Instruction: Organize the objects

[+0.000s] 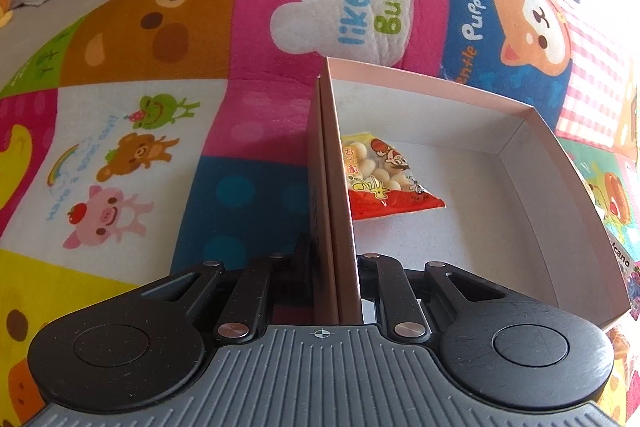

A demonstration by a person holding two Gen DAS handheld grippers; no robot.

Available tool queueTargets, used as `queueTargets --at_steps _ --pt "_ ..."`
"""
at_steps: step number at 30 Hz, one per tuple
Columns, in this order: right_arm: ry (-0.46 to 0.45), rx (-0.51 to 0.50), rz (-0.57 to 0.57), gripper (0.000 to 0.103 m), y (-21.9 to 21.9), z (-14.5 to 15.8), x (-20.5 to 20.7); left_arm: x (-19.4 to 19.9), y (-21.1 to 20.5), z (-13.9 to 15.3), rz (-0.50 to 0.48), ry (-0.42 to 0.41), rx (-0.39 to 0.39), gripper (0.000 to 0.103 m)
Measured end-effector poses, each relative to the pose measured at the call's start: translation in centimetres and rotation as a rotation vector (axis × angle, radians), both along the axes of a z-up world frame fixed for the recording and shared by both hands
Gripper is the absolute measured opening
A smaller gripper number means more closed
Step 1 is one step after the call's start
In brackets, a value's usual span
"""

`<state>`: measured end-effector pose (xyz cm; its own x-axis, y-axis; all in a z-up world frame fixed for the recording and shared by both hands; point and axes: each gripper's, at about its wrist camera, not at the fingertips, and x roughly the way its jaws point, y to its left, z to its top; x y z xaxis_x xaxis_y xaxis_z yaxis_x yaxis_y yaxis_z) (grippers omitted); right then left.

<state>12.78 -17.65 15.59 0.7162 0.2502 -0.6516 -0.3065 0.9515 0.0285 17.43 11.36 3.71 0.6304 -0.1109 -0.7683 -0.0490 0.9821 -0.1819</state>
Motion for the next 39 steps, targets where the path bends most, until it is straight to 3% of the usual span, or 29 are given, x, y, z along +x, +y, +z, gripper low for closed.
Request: queueTargets --at_steps 5,10,14,15,16,20,26,33,35,38,39 --pt "0.135 0.088 -0.067 0.086 -5.1 -5.2 -3.2 0.1 -0.1 0.1 0.001 0.004 0.005 0.015" --pt "0.137 0.044 -0.009 0.089 -4.5 -8.3 -5.3 0.3 -0.2 0.2 0.01 0.016 0.011 0.015" --pt "0.19 0.059 0.079 0.09 -2.2 -9.9 -6.1 0.3 -0.2 0.2 0.021 0.023 0.007 0.015" --pt "0.196 0.062 0.117 0.096 -1.5 -9.9 -6.8 0.3 -0.3 0.2 0.021 0.024 0.011 0.015" --pt "0.193 0.049 0.177 0.101 -0.6 -9.7 -7.9 0.3 -0.3 0.2 0.019 0.026 0.014 0.015" --pt "0.151 0.004 0.318 0.1 0.5 -8.5 -11.6 0.4 -0.3 0.3 0.014 0.029 0.018 0.015" --pt "0.071 -0.037 0.207 0.1 -0.4 -6.9 -10.5 0.4 -0.3 0.3 0.013 0.024 0.021 0.015" --pt "0.131 -0.018 0.109 0.1 0.3 -9.2 -5.7 0.2 -0.5 0.2 0.007 0.015 0.028 0.015" --pt "0.162 -0.011 0.11 0.097 0.5 -9.8 -5.2 0.1 -0.4 0.2 0.005 0.012 0.025 0.015" --pt "0.195 -0.028 0.114 0.071 0.5 -10.1 -5.5 0.0 -0.4 0.1 0.003 0.009 0.024 0.015" --pt "0.204 -0.035 0.112 0.068 0.5 -10.2 -5.7 0.0 -0.4 0.1 0.003 0.008 0.024 0.015"
